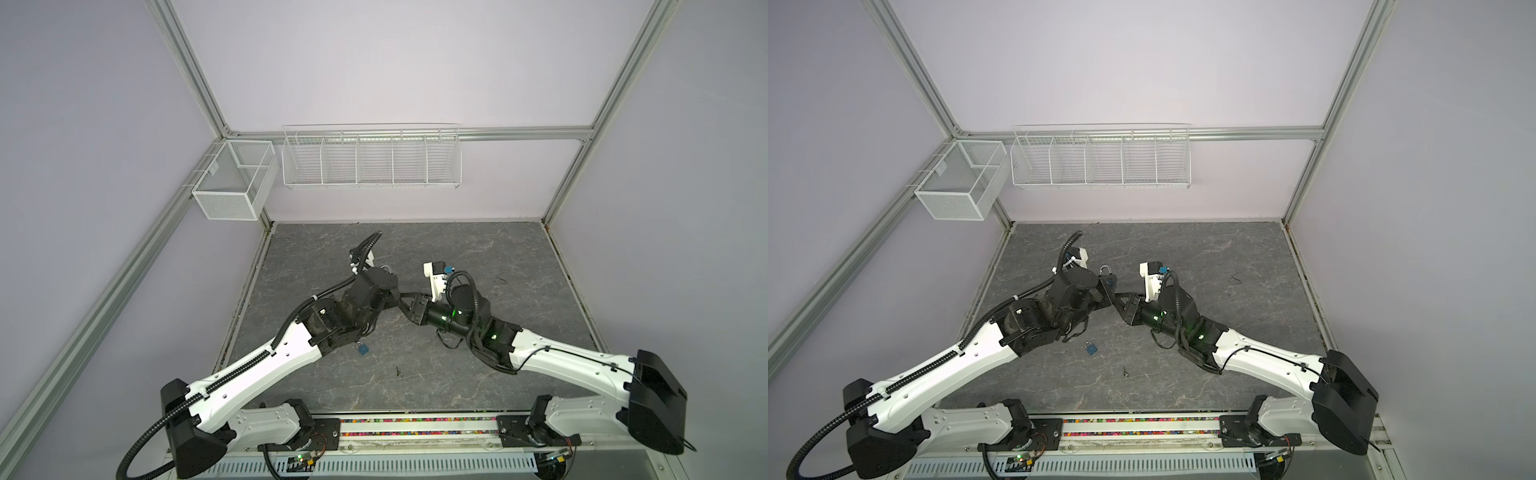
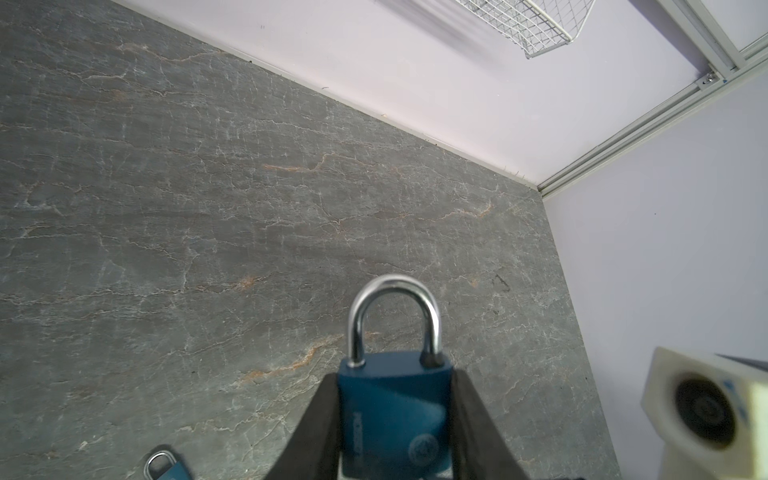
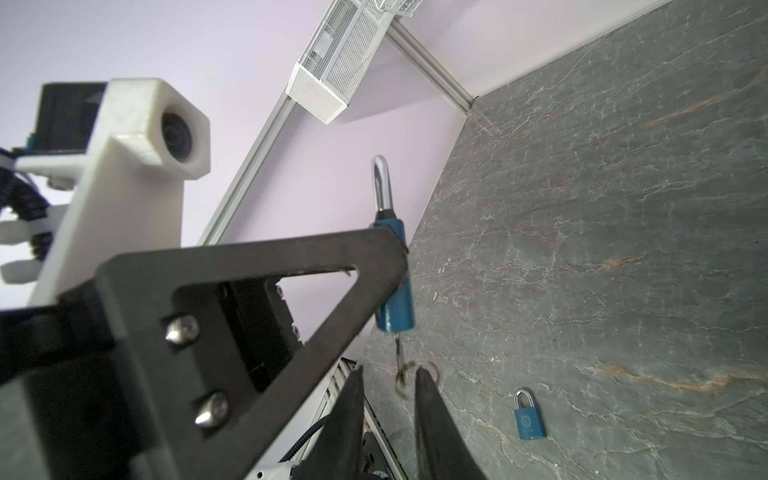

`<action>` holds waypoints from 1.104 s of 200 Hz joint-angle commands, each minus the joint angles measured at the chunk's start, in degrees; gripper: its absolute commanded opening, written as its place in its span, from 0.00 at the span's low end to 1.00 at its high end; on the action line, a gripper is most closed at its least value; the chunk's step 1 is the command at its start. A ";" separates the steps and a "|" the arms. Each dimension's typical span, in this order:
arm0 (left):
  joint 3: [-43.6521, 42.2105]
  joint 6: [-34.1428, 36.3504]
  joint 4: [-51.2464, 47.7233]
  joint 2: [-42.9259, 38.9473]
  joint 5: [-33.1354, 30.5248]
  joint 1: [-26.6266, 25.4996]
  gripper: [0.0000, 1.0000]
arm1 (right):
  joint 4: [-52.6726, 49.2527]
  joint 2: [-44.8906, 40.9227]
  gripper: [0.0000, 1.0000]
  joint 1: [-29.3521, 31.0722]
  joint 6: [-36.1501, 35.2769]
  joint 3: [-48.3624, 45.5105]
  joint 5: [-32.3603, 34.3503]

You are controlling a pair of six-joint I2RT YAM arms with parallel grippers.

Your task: Unlock with the key

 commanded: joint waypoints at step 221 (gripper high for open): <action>-1.45 -3.57 4.82 -4.13 3.97 0.17 0.00 | 3.84 3.67 0.06 -0.01 3.39 3.71 -2.66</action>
